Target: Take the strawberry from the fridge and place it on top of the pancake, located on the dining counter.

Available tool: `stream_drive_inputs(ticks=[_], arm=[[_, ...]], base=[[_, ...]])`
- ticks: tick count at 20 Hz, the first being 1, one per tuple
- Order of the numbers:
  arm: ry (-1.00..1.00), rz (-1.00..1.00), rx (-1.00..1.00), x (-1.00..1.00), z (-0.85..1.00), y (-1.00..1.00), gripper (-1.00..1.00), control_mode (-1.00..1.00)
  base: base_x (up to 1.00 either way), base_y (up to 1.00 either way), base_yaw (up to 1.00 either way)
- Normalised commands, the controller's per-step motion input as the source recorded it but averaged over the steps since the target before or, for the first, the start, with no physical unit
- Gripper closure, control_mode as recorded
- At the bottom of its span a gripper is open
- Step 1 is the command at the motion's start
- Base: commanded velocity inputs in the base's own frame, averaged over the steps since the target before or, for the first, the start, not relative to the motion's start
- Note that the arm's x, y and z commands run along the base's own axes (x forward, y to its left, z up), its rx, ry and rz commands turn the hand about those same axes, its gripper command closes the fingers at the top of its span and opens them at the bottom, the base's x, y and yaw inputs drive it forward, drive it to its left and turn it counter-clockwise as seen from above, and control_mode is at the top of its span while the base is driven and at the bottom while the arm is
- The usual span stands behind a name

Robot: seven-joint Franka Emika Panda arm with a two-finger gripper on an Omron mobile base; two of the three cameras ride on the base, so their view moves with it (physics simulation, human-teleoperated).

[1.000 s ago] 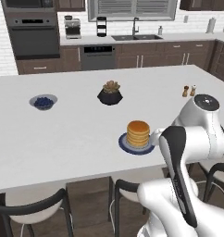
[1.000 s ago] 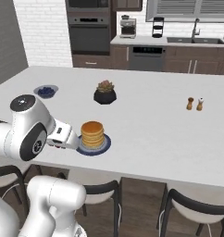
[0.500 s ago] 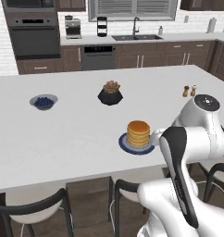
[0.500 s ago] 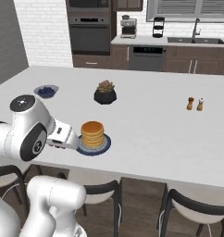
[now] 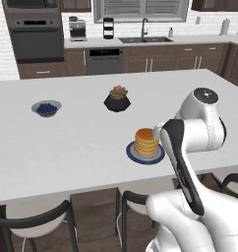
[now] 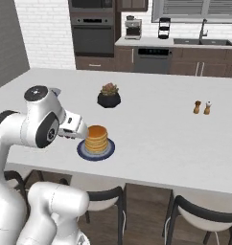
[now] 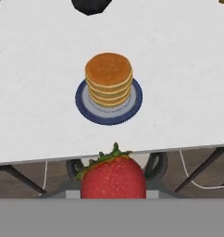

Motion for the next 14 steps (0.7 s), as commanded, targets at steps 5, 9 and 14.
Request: stream_drive_inputs(ticks=[5,9,14], arm=[[0.13,0.02,0.0,1.0,-0.05,0.03,1.0,-1.0],[0.27,0.03,0.01,1.0,-0.27,-0.06,1.0,-1.0],[0.15,0.0,0.04,1.0,-0.57,-0.08,1.0,-1.0]], base=[[0.0,0.0,0.0],[0.0,0.0,0.0],[0.0,0.0,0.0]])
